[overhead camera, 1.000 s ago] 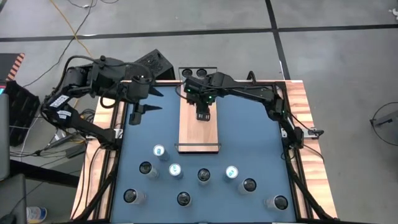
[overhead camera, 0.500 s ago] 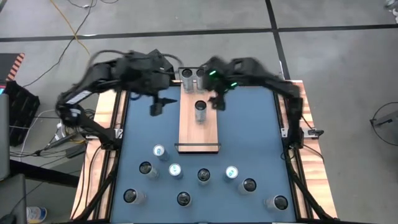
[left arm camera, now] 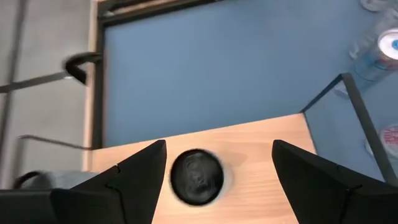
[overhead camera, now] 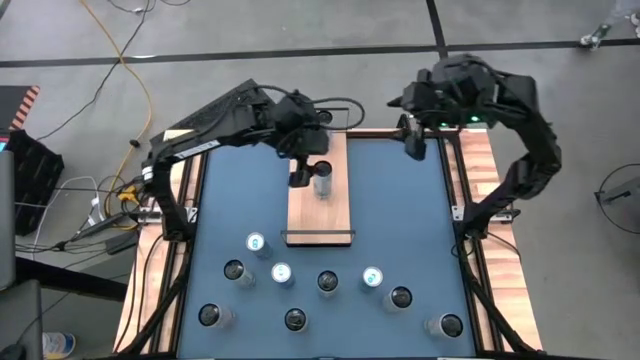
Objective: Place canned beverage on shelf
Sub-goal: Put the white and blue soda can on the shelf
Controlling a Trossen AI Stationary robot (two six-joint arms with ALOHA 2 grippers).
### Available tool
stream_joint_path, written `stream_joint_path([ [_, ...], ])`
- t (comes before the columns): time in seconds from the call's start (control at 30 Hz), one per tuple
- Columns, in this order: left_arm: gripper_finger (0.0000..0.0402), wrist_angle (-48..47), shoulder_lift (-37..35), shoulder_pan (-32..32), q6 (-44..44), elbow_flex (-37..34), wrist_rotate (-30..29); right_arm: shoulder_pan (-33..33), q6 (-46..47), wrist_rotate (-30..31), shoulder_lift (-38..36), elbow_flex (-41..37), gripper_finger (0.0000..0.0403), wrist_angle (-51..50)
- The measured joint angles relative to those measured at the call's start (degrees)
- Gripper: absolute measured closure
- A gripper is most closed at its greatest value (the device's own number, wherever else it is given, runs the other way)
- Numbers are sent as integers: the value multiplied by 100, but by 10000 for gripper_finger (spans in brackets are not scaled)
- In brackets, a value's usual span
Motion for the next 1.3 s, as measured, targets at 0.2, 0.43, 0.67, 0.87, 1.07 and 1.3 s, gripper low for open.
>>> stream_joint_path([
  [0.2,122,62,404,44,243,0,-22,0,18,132,-203,-2,75,-242],
  [0.43,122,-31,800,216,226,0,-28,1,15,133,-115,-9,75,-639],
  [0.67,122,-66,803,361,228,0,60,-7,-65,140,-104,-144,75,-744],
  [0.87,122,-138,803,369,259,0,252,-42,-192,138,-111,-142,75,-763],
  [1.07,122,-244,812,370,330,0,160,-82,-319,133,-112,-142,75,-763],
  [1.3,100,-265,1019,326,377,11,112,-111,-343,131,-111,-142,75,-778],
])
